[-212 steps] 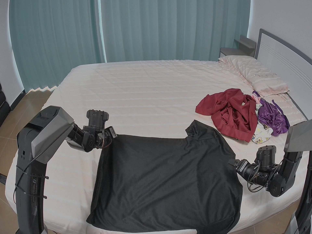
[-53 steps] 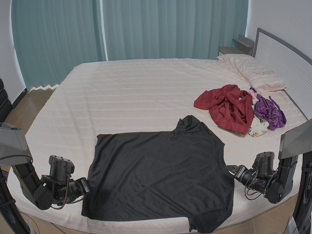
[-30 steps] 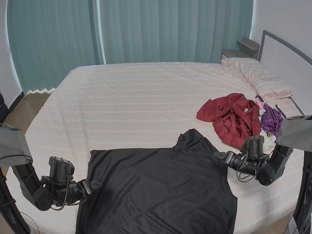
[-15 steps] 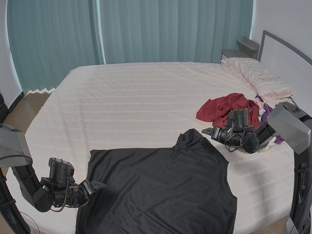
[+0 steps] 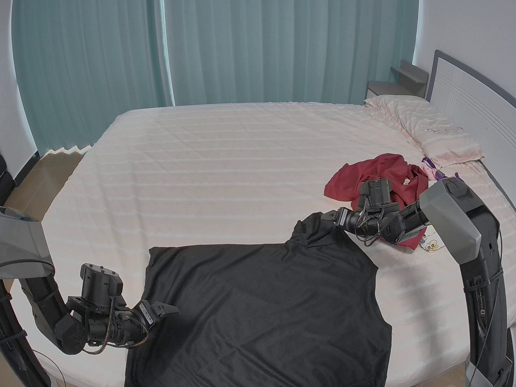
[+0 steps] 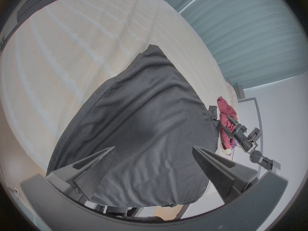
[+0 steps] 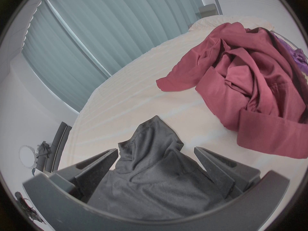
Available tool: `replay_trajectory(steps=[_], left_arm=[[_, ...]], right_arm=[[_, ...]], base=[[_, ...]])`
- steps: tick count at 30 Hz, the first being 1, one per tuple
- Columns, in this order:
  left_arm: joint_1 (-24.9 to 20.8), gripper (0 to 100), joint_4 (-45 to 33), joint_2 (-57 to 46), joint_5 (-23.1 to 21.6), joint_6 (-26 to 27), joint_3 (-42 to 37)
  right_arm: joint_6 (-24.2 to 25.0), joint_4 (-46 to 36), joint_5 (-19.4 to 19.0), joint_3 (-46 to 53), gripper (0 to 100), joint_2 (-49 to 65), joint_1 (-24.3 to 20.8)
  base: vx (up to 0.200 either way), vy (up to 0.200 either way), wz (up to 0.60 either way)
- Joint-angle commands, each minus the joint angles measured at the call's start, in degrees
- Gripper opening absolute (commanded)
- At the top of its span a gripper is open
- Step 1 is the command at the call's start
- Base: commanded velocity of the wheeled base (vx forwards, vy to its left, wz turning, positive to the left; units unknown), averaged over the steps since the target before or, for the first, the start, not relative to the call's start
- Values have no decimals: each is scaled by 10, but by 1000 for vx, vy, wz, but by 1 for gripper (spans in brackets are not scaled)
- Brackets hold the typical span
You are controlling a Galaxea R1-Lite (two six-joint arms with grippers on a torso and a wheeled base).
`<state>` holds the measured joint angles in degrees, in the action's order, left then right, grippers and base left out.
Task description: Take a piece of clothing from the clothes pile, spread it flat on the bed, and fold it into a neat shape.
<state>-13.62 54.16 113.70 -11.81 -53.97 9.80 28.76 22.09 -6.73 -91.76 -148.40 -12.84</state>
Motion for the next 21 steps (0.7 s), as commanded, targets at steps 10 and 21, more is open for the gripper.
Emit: replay_trajectory(steps=[10,21], left_arm=[[-1,100,1,2,-8,-5,-10],[-1,100,1,2,-8,-5,-13]], right_arm=[[46,-109,28,-178,0,-111,-6],[104,-136,33,-228,0,-111,8]], base=[[0,0,0],[0,0,0]])
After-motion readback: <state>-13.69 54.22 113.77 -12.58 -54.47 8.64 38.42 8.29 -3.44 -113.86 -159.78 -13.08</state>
